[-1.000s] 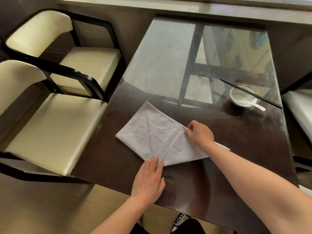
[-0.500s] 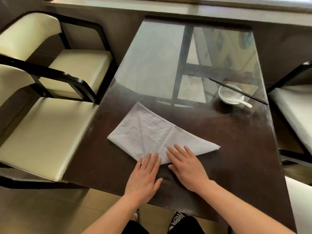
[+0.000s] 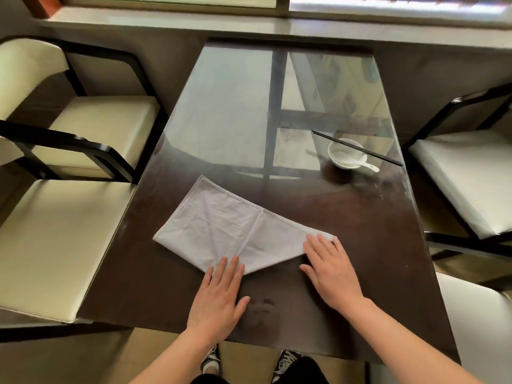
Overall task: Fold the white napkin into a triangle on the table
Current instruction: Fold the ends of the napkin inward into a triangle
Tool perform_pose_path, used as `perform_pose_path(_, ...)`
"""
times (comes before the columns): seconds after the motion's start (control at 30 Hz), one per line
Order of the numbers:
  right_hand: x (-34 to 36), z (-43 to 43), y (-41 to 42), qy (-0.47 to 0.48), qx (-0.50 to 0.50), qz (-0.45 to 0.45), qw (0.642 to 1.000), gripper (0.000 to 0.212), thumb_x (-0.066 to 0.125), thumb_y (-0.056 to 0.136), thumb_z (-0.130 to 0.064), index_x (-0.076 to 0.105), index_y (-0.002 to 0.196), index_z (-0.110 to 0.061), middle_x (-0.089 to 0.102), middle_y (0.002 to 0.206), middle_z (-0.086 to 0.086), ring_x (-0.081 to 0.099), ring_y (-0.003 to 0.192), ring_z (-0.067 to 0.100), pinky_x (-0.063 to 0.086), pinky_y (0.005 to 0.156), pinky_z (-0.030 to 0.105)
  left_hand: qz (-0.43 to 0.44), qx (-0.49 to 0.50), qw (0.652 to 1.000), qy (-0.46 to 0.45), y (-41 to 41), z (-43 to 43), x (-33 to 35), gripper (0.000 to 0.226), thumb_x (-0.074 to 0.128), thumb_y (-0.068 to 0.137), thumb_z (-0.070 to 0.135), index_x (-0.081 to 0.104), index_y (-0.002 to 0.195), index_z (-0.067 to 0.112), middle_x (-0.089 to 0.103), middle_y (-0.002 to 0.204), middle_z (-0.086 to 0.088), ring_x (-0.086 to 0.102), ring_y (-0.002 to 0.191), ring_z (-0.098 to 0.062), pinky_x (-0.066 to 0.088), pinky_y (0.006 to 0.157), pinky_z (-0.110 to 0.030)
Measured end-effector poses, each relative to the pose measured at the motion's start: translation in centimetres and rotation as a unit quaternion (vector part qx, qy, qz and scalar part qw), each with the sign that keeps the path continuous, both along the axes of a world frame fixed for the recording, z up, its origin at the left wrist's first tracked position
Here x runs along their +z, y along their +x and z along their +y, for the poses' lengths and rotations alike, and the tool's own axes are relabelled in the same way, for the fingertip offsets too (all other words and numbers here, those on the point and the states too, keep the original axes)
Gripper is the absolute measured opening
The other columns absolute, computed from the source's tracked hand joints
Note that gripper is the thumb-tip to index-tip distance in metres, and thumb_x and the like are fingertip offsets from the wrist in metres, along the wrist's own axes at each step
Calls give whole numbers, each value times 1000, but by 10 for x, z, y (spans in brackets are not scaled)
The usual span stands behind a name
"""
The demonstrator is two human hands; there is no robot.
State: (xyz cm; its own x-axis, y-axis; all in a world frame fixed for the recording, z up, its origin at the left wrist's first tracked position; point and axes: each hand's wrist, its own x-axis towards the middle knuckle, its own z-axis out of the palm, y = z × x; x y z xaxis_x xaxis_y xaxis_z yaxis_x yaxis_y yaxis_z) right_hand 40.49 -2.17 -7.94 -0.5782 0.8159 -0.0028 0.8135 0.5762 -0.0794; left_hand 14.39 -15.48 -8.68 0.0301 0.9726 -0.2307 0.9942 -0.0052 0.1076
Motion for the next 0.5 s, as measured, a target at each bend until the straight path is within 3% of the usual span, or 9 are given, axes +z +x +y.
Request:
perform_pose_path(0.07, 2, 10, 9, 6, -70, 31, 997, 54, 74, 85, -30, 60, 131, -5, 57, 140, 17, 53, 130, 39, 39, 111, 57, -8, 9, 1000, 6, 1, 2, -1, 70, 28, 97, 57, 24, 156, 18, 13, 164, -2, 7, 151, -25, 4, 122, -44)
perform_pose_path(0.13, 3, 18, 13, -3, -115, 58, 992, 52, 84, 76, -22, 64, 121, -5, 63, 123, 16, 60, 113, 38, 48, 99, 53, -11, 21, 1000, -3, 4, 5, -2, 72, 21, 96, 58, 17, 157, 20, 7, 165, 0, -1, 152, -23, 0, 124, -43)
perform_pose_path(0.23, 2, 24, 16, -4, -129, 91, 987, 38, 86, 73, -15, 68, 106, -7, 63, 106, 10, 59, 93, 34, 52, 77, 45, -13, 37, 999, -10, 8, 9, 1, 71, 21, 97, 58, 19, 157, 21, 9, 166, -1, 2, 153, -24, 2, 123, -43)
perform_pose_path(0.37, -2, 32, 15, -9, -155, 133, 979, 27, 85, 73, -14, 69, 94, -9, 66, 103, 8, 57, 92, 34, 51, 74, 43, -21, 42, 999, 7, 10, 10, 4, 64, 40, 97, 52, 36, 152, 18, 28, 162, -5, 21, 150, -28, 17, 121, -46)
perform_pose_path(0.5, 0, 35, 20, 18, -126, 146, 981, 17, 83, 75, -5, 67, 79, -10, 66, 86, 2, 58, 83, 32, 51, 66, 41, -19, 30, 999, 12, 7, 9, 2, 64, 41, 97, 50, 35, 152, 18, 27, 162, -5, 21, 150, -27, 18, 121, -46)
